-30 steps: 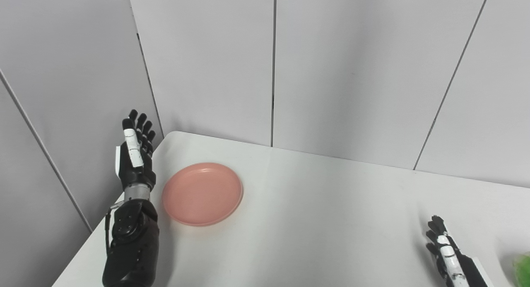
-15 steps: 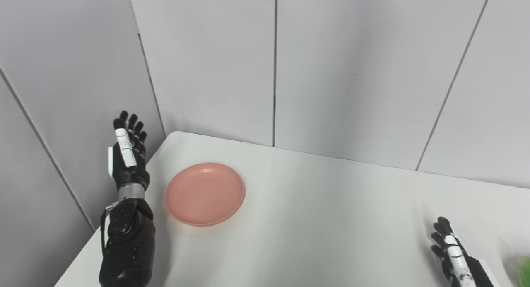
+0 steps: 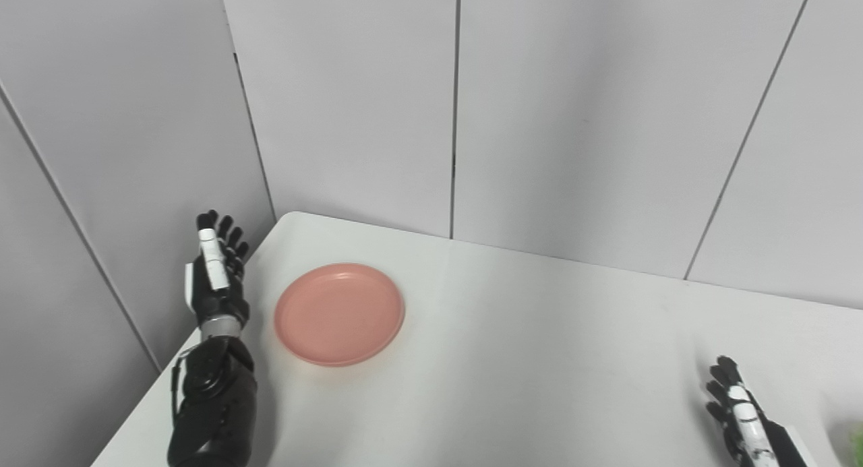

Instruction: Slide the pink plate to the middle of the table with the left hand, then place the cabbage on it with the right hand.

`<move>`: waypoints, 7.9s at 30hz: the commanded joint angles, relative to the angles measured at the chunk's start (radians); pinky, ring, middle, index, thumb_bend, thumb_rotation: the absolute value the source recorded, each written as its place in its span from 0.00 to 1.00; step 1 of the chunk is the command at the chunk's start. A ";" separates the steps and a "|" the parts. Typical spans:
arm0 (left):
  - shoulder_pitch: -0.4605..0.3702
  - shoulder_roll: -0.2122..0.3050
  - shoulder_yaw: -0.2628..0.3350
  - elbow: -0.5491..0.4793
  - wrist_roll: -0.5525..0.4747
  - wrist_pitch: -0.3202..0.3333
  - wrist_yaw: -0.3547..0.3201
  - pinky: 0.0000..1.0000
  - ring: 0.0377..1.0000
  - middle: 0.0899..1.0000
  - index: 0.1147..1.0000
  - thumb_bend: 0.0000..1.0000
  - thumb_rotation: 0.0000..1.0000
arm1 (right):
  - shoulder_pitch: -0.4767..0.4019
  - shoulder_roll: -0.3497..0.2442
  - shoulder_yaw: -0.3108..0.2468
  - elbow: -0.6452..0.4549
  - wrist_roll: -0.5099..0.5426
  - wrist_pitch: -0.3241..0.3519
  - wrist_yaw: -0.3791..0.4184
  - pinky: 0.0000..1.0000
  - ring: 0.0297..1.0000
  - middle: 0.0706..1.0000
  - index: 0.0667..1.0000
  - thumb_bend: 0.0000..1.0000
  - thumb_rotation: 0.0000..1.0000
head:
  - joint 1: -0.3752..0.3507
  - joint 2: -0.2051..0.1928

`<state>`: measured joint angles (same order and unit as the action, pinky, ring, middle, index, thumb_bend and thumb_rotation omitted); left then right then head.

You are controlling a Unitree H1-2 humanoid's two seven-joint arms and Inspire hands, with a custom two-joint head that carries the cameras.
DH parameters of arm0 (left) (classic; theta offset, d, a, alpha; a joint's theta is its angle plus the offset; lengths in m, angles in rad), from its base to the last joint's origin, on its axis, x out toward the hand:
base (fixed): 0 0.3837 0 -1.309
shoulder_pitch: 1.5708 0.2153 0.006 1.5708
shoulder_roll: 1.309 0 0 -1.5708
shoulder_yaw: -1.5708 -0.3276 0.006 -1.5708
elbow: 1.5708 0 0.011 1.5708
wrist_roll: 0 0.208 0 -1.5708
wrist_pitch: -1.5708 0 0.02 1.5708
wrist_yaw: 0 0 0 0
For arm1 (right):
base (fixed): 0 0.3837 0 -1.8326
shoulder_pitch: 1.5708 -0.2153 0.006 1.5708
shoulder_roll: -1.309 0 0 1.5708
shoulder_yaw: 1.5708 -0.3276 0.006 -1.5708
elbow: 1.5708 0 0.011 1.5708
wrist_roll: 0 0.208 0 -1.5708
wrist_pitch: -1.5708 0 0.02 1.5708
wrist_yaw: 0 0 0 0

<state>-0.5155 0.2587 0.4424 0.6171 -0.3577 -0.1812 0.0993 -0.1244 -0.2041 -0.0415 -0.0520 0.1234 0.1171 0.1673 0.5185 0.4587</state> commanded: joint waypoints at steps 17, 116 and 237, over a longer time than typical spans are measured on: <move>-0.061 0.027 -0.006 0.109 -0.027 -0.048 -0.070 1.00 0.97 0.96 0.95 0.89 0.94 | -0.026 -0.004 -0.012 -0.037 0.027 0.010 0.001 1.00 1.00 1.00 1.00 0.13 1.00 | 0.001 0.015; 0.167 -0.221 -0.595 -0.233 0.243 0.187 -0.314 0.93 0.95 0.95 0.95 0.87 0.99 | -0.013 0.058 0.090 0.072 -0.214 -0.110 -0.107 0.88 0.90 0.90 0.91 0.56 1.00 | -0.472 0.114; 0.185 -0.086 -0.465 0.010 0.129 0.065 -0.589 0.87 0.89 0.89 0.88 0.93 0.89 | 0.015 -0.444 -0.206 -0.125 -0.590 0.228 -0.014 0.83 0.94 0.98 1.00 1.00 0.61 | -1.098 0.097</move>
<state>-0.4130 0.1533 -0.0199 0.5779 -0.2431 -0.1875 -0.4985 -0.0797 -0.6235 -0.2392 -0.1511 -0.4697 0.3394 0.1636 -0.5798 0.5538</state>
